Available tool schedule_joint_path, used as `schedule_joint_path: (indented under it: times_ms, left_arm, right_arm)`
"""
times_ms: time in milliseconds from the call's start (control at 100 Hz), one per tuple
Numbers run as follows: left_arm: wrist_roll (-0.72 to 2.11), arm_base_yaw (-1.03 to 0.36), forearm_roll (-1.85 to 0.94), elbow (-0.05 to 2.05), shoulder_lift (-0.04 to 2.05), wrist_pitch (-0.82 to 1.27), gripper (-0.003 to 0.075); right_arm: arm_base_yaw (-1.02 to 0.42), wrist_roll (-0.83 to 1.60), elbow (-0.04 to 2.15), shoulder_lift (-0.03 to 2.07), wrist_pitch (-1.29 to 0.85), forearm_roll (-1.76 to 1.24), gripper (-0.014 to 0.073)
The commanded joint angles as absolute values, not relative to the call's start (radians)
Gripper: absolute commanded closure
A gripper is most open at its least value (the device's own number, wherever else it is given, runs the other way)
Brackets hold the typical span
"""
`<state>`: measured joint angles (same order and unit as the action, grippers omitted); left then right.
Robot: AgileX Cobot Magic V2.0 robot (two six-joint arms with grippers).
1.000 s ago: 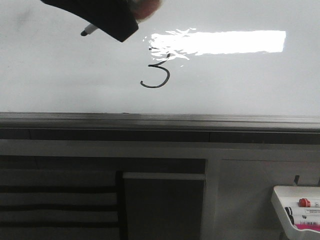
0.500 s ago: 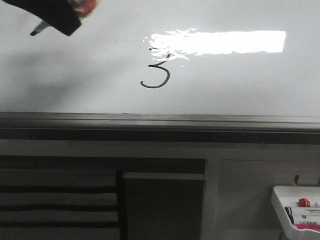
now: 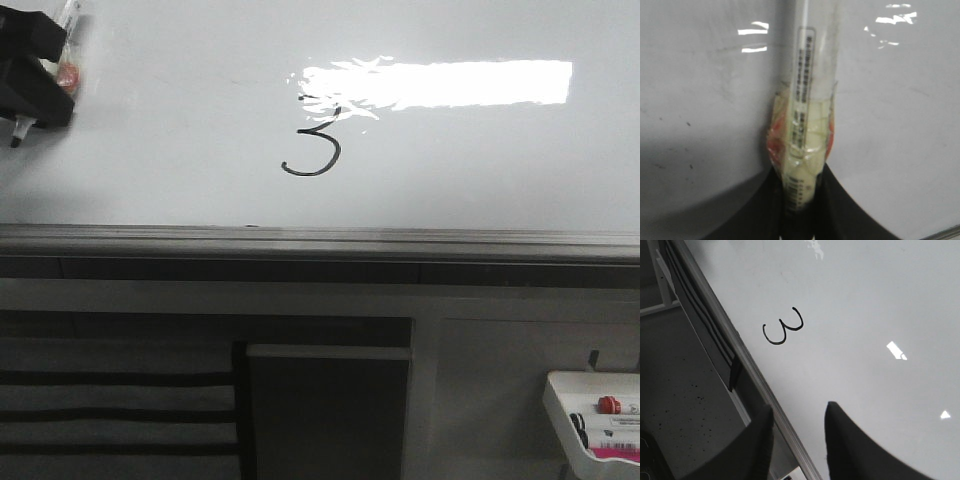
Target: Write number 3 on whiteboard
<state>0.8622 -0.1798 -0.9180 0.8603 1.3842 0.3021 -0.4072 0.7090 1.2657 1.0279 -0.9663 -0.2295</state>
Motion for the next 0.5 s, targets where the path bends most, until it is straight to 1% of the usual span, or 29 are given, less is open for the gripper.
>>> schedule_joint_path:
  times_ms: [0, 200, 240, 340, 490]
  left_arm:
    - [0.871, -0.179, -0.95, 0.882, 1.373, 0.232, 0.0739]
    - [0.867, -0.179, -0.938, 0.882, 1.373, 0.173, 0.0734]
    - [0.867, -0.179, -0.938, 0.882, 1.373, 0.173, 0.0721]
    - [0.867, -0.179, -0.938, 0.882, 1.371, 0.177, 0.0652]
    - [0.867, -0.179, -0.928, 0.882, 1.371, 0.188, 0.0485]
  right_arm:
    - [-0.4, 0.705, 1.296, 1.015, -0.917, -0.24, 0.0382]
    - [-0.4, 0.705, 1.296, 1.015, -0.917, -0.24, 0.0382]
    - [-0.4, 0.705, 1.296, 1.015, -0.917, -0.24, 0.0382]
    - [-0.4, 0.705, 1.296, 1.015, -0.917, -0.241, 0.0382]
    - [-0.4, 0.705, 1.296, 1.015, -0.917, -0.241, 0.0382]
